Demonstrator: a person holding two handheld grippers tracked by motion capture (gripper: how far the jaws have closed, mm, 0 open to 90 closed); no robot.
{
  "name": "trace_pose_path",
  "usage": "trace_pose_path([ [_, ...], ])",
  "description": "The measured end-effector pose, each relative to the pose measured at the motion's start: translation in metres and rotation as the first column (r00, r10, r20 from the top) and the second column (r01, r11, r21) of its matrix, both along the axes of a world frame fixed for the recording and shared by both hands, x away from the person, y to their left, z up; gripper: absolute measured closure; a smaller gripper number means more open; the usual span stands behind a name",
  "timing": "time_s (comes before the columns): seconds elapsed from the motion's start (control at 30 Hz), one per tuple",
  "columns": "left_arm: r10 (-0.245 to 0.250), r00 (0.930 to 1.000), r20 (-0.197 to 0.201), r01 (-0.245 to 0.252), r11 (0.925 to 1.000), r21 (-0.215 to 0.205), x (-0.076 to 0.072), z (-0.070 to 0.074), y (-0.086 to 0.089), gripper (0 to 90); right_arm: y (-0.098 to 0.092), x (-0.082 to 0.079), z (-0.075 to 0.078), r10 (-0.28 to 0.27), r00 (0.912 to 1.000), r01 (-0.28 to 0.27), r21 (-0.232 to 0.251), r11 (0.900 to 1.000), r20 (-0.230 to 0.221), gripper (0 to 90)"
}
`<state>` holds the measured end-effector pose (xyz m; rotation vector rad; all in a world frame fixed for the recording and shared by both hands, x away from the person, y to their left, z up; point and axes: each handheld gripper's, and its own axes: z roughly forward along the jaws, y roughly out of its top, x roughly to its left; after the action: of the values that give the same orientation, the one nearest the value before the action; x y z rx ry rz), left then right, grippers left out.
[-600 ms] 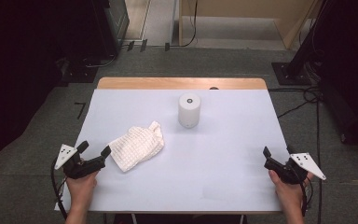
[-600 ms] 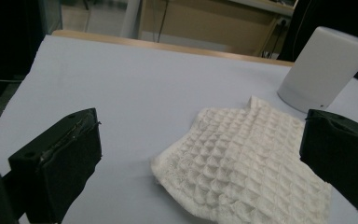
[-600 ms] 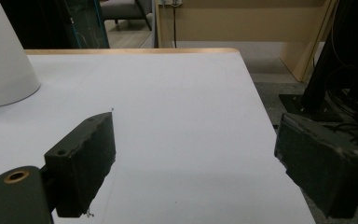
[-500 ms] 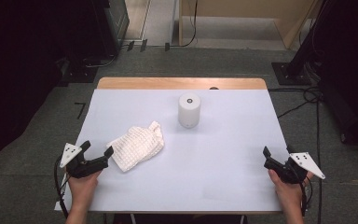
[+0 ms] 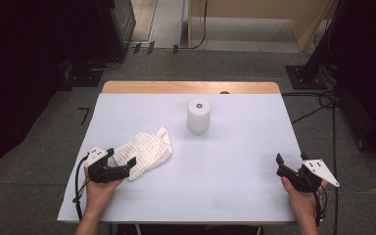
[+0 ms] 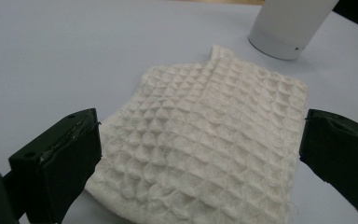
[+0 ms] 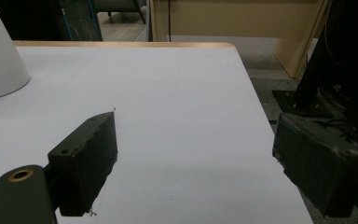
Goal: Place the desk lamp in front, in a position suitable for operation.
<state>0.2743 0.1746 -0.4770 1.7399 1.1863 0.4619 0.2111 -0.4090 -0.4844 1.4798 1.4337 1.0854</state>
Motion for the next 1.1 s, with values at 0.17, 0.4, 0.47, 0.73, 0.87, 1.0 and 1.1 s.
trace_pose_path([
  [0.17,-0.039,0.9979,-0.051,0.043,0.9965,0.072,0.005,-0.004,-0.014,0.0,0.002,0.001,0.0,-0.004,1.0,0.004,-0.014,1.0,-0.004,14.6],
  [0.4,0.015,0.9784,-0.206,0.021,0.9851,0.17,0.018,-0.014,-0.023,6.3,0.003,0.001,-0.001,-0.023,0.9997,0.023,-0.02,1.0,-0.005,16.5],
  [0.47,0.018,0.9778,-0.209,0.025,0.9797,0.199,0.017,-0.015,-0.025,6.7,0.003,0.001,-0.001,-0.025,0.9997,0.025,-0.022,0.999,-0.005,16.5],
  [0.73,0.021,0.9883,-0.151,0.026,0.9525,0.303,0.012,-0.015,-0.037,34.3,0.005,0.002,-0.001,-0.04,0.999,0.039,-0.04,0.998,-0.018,19.0],
  [0.87,0.01,0.9883,-0.152,0.032,0.9628,0.268,0.011,-0.013,-0.034,68.7,0.006,0.002,-0.001,-0.054,0.9982,0.052,-0.053,0.997,-0.026,20.4],
  [1.0,-0.037,0.9859,-0.163,0.073,0.9738,0.216,0.01,-0.012,-0.03,81.2,0.006,0.002,-0.001,-0.06,0.9979,0.058,-0.052,0.997,-0.025,20.9],
  [1.1,-0.104,0.9838,-0.146,0.126,0.9806,0.15,0.005,-0.009,-0.034,83.6,0.006,0.002,-0.001,-0.063,0.9978,0.062,-0.05,0.997,-0.024,21.3],
])
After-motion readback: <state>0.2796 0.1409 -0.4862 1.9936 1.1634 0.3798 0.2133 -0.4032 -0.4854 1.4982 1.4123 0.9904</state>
